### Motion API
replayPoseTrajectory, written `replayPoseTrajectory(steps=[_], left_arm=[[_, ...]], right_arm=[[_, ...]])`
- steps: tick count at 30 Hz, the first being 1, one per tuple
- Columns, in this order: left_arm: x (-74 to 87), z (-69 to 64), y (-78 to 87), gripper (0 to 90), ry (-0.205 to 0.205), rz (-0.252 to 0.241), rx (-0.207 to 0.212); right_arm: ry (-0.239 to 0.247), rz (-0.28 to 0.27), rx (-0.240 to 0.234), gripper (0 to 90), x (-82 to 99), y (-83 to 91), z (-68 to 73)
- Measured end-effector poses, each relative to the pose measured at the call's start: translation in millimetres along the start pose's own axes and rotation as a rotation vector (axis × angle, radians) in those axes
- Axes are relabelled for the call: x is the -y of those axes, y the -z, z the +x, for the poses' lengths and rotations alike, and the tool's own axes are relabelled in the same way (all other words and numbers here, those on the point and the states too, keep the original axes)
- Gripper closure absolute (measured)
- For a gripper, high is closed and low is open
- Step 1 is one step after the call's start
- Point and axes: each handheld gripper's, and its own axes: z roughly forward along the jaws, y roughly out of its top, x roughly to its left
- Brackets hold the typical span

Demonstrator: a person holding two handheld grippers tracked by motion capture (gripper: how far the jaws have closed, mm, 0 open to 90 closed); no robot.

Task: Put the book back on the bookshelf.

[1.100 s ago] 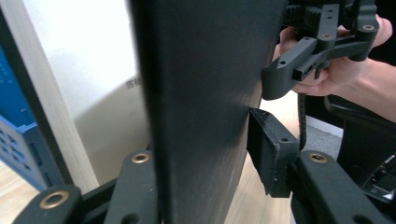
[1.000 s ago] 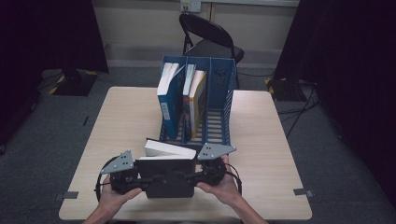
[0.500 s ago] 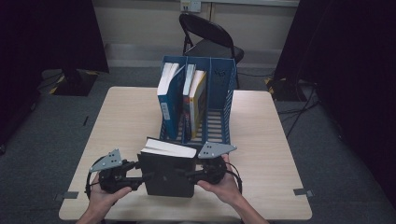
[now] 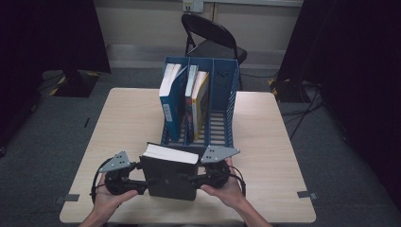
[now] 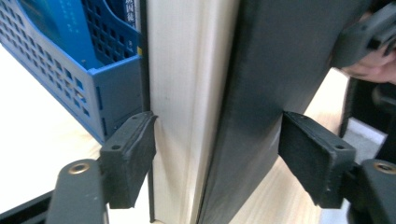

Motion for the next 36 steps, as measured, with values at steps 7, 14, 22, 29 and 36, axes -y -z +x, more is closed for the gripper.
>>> replayPoseTrajectory(steps=[7, 14, 22, 29, 36], left_arm=[[-0.4, 1.9, -2.7, 28.4, -0.016, -0.001, -0.007], [-2.2, -0.1, -8.1, 27.3, -0.011, -0.004, -0.014], [-1.3, 3.4, -2.0, 19.7, 0.007, 0.016, -0.006], [0.1, 9.9, 4.1, 16.1, 0.021, 0.030, -0.050], [4.5, 17.0, 3.0, 16.0, 0.064, 0.059, -0.096]], right_arm=[[0.000, 0.010, 0.002, 41.0, 1.3, -9.0, -1.5], [0.015, 0.011, -0.006, 52.0, 4.0, -2.9, 5.8], [0.053, 0.036, -0.008, 53.3, 2.7, -0.2, 14.9], [0.036, 0.044, 0.012, 53.4, 3.6, 5.2, 13.4], [0.017, 0.045, 0.039, 53.4, 9.3, 20.1, 7.3]])
